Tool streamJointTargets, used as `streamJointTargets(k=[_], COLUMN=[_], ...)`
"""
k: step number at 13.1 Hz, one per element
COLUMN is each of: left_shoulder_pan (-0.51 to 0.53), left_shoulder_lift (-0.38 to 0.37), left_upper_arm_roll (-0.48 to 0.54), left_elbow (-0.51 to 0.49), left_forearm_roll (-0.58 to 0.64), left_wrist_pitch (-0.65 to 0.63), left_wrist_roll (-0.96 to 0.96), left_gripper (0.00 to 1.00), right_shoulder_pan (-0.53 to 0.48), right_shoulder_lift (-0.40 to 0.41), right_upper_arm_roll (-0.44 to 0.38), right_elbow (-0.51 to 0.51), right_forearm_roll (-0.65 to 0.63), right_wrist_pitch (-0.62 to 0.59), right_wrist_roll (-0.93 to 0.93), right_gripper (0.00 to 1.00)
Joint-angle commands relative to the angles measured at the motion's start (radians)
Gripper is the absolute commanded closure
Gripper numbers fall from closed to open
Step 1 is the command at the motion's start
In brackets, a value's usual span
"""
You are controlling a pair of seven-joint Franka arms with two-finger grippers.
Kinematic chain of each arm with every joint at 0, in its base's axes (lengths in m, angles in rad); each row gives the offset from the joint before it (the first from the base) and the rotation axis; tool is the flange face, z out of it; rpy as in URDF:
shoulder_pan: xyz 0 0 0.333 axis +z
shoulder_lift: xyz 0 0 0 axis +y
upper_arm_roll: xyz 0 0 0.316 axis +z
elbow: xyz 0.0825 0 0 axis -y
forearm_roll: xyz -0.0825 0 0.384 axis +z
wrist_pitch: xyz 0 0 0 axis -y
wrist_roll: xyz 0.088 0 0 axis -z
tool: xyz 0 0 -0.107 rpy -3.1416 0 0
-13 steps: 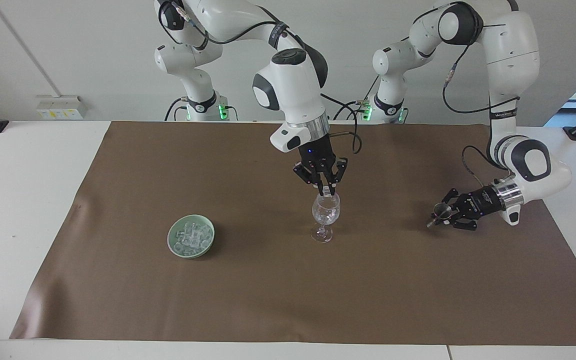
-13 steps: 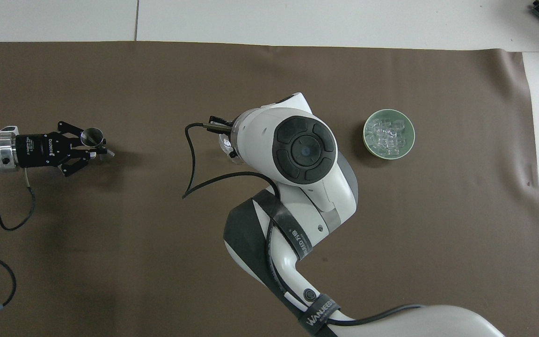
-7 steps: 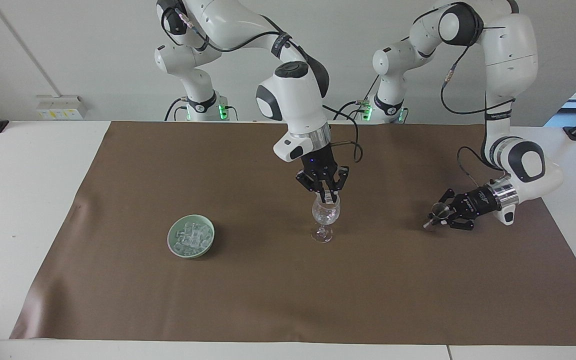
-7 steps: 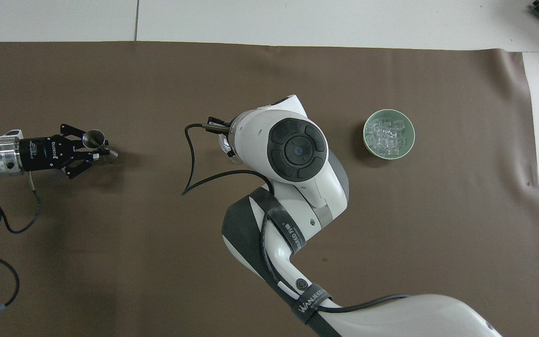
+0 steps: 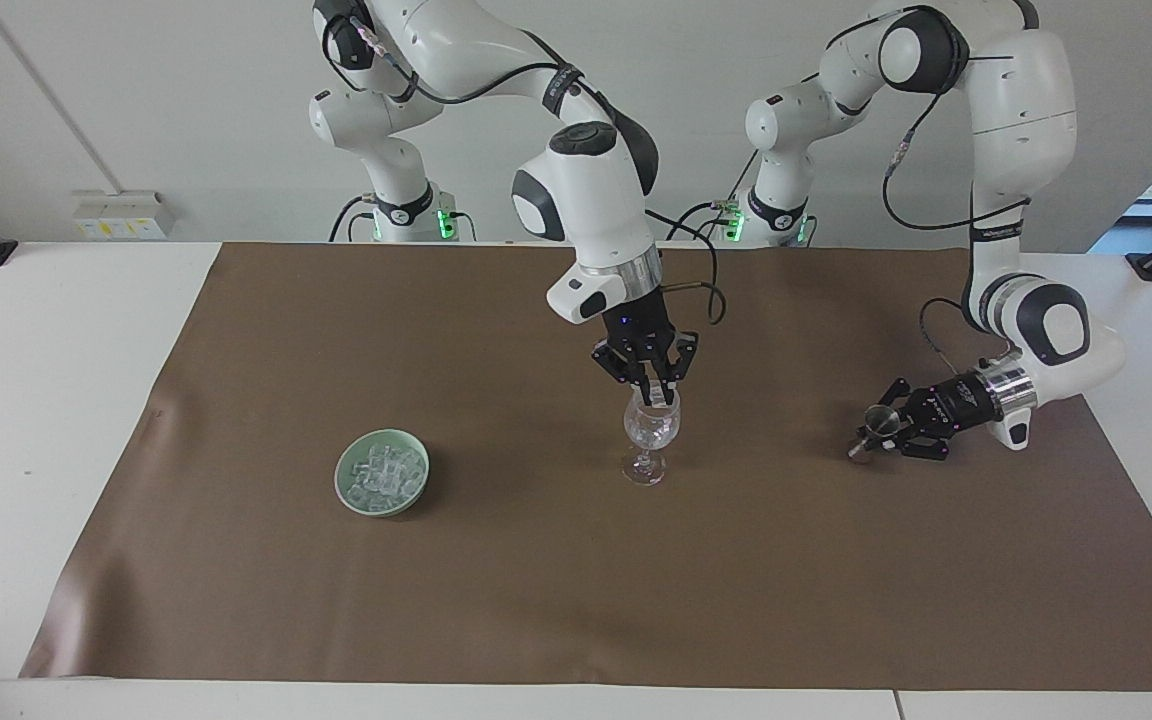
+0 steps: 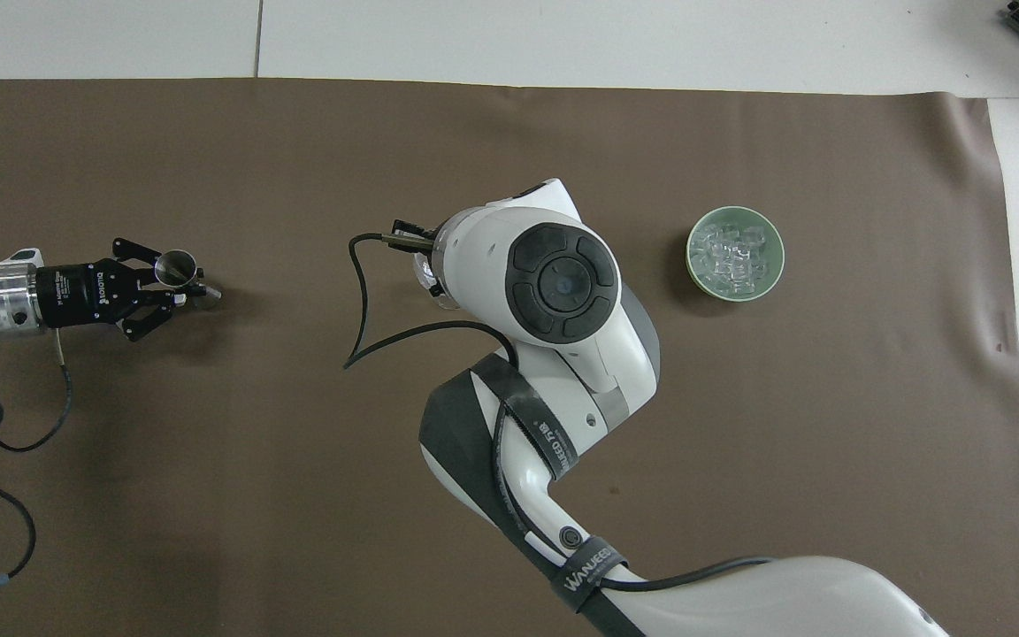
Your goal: Pour wine and add ice with both arms
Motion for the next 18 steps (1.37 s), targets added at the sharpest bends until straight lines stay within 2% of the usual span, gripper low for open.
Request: streamJointTargets(k=[1, 2, 3, 6, 7, 8, 11, 13, 15, 18], left_shoulder_pan=[0.020, 0.021, 0.021, 0.021, 0.021, 0.021, 0.023, 0.023, 0.023, 0.021], left_shoulder_lift=[0.005, 0.005, 0.005, 0.010, 0.014, 0.015, 0.018, 0.018, 0.019, 0.019], left_upper_arm_roll=[-0.010, -0.010, -0.010, -0.009, -0.009, -0.009, -0.009, -0.007, -0.007, -0.006], left_elbow=[-0.012, -0.012, -0.012, -0.015, -0.015, -0.017, -0.015, -0.015, -0.015, -0.015], left_forearm_roll=[-0.026, -0.026, -0.026, -0.029, -0.029, -0.029, -0.029, -0.029, -0.029, -0.028], left_wrist_pitch=[-0.007, -0.007, -0.007, -0.003, -0.003, -0.002, -0.002, -0.002, -0.002, -0.002], left_wrist_roll=[0.032, 0.033, 0.036, 0.044, 0.045, 0.045, 0.045, 0.045, 0.045, 0.047], left_gripper=[1.00, 1.00, 1.00, 1.00, 0.97, 0.91, 0.86, 0.74, 0.64, 0.57], right_shoulder_pan=[-0.002, -0.002, -0.002, -0.002, -0.002, -0.002, -0.004, -0.004, -0.002, -0.004], right_shoulder_lift=[0.000, 0.000, 0.000, 0.000, 0.000, 0.000, 0.000, 0.000, 0.000, 0.000], right_upper_arm_roll=[0.004, 0.002, 0.002, 0.002, 0.002, 0.002, 0.002, 0.002, 0.002, 0.004], right_elbow=[0.003, 0.003, 0.003, 0.006, 0.006, 0.006, 0.006, 0.006, 0.006, 0.006], right_forearm_roll=[-0.018, -0.018, -0.018, -0.018, -0.018, -0.018, -0.018, -0.018, -0.018, -0.018], right_wrist_pitch=[0.009, 0.007, 0.006, 0.006, 0.006, 0.006, 0.006, 0.006, 0.006, 0.006], right_wrist_roll=[-0.015, -0.015, -0.015, -0.015, -0.015, -0.015, -0.015, -0.017, -0.015, -0.015], right_gripper=[0.99, 0.97, 0.91, 0.86, 0.86, 0.82, 0.79, 0.74, 0.74, 0.73])
